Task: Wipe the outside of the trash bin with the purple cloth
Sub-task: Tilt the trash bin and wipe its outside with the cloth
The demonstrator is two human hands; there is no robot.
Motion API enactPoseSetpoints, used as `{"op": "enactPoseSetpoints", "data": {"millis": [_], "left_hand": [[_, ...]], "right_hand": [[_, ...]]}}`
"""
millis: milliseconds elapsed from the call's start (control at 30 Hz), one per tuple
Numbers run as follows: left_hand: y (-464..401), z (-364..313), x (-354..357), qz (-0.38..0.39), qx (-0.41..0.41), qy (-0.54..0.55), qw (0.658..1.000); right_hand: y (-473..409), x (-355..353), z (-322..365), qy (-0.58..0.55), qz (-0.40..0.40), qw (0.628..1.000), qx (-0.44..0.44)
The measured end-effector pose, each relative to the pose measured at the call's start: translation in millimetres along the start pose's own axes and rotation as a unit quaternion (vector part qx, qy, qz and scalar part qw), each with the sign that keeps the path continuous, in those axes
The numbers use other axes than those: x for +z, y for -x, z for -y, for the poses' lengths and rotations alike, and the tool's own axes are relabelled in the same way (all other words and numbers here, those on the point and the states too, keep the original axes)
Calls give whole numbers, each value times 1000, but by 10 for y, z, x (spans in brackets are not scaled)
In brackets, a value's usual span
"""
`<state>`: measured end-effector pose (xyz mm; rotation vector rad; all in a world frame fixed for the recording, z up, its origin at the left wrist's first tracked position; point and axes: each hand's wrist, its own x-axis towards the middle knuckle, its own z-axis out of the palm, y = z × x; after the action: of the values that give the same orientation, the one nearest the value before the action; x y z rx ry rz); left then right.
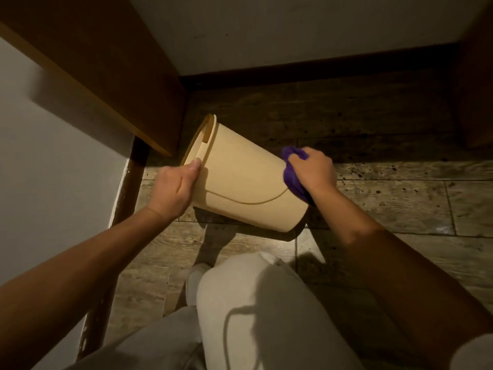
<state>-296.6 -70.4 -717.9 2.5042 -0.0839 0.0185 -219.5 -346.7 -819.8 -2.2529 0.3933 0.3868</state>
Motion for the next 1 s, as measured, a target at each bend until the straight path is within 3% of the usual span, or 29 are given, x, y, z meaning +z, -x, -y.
{"op": "enactPoseSetpoints", "data": {"millis": [100, 267, 400, 467, 567, 667, 767, 900, 1000], "left_hand": [[-27, -30, -45, 33, 89, -78, 992], [-121, -119, -82, 52, 145, -115, 981], [-137, -167, -9, 59, 176, -135, 973], [-119, -128, -21, 55, 162, -126, 977], [-71, -70, -59, 44, 154, -123, 979], [-80, -74, -46, 32, 159, -136, 977], [-196, -205, 68, 27, 128, -135, 982], [-307, -495, 222, 12, 75, -117, 990], [-430, -729, 282, 31, -9, 34, 999]], "right_hand": [[63, -128, -90, -10, 10, 1000, 19], [226, -340, 674, -193, -21, 970, -149], [467, -81, 1023, -198, -1, 954, -223], [433, 41, 833, -143, -18, 971, -193], [173, 62, 225, -51, 9, 997, -50], [91, 46, -386, -19, 72, 994, 86], [130, 21, -636, 13, 36, 992, 124], [170, -233, -165, -124, -99, 987, -16], [419, -255, 420, -198, -162, 953, -161]]}}
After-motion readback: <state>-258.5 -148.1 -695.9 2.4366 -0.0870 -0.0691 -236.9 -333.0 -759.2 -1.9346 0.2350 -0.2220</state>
